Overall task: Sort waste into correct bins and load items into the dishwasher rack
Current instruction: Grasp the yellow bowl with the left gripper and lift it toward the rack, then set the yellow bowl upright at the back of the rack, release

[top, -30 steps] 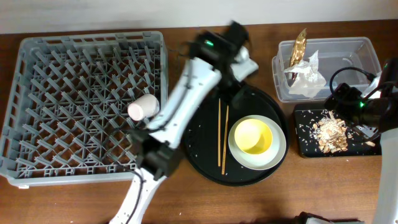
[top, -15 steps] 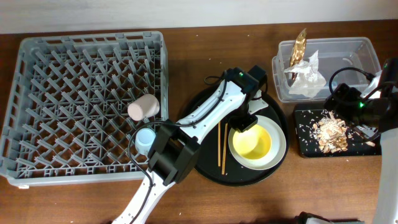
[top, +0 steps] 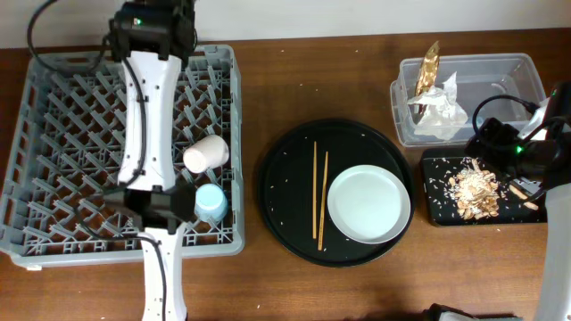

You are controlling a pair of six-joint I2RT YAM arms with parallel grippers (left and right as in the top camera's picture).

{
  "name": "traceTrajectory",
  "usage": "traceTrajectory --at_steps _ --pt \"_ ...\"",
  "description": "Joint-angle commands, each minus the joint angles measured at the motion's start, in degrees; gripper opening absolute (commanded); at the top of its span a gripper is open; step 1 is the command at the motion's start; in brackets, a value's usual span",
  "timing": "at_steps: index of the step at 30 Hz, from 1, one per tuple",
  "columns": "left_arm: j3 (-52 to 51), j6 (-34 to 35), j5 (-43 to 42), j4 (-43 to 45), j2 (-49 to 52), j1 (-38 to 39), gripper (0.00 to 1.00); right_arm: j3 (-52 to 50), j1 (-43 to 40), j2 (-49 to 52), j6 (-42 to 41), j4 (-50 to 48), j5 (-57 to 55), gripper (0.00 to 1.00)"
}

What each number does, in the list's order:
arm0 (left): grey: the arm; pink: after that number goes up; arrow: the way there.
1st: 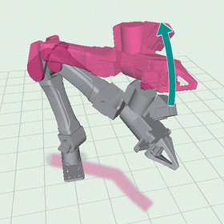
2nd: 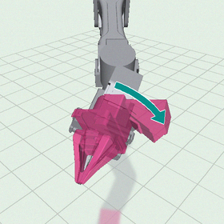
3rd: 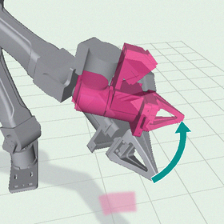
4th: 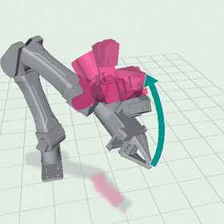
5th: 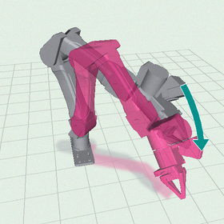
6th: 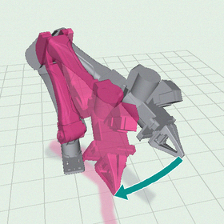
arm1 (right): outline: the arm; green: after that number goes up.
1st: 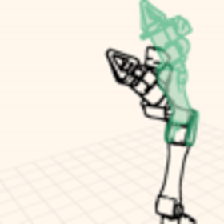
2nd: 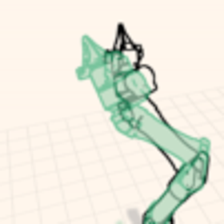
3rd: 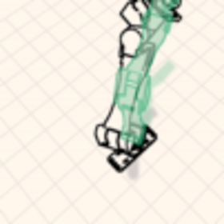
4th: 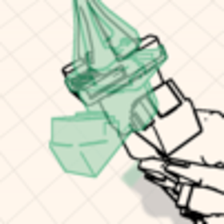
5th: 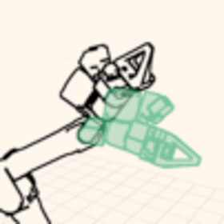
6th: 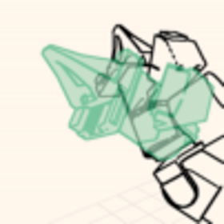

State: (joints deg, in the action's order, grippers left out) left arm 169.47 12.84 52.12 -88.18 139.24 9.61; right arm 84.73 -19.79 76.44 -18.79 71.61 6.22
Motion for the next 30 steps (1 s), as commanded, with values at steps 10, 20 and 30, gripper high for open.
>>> traceTrajectory --at_steps 10,20,30 --pt "-2.73 2.14 10.58 6.1 16.06 5.9 0.0 -0.15 -0.15 4.72 1.44 -0.46 -0.92 0.93" --pt "-2.73 2.12 0.55 1.57 17.75 6.95 0.0 -0.15 -0.17 4.72 1.44 -0.28 -0.92 0.93" --pt "-3.37 2.12 3.13 -6.54 19.17 10.56 0.0 -0.15 -0.17 4.72 2.08 -0.55 -0.92 0.94"
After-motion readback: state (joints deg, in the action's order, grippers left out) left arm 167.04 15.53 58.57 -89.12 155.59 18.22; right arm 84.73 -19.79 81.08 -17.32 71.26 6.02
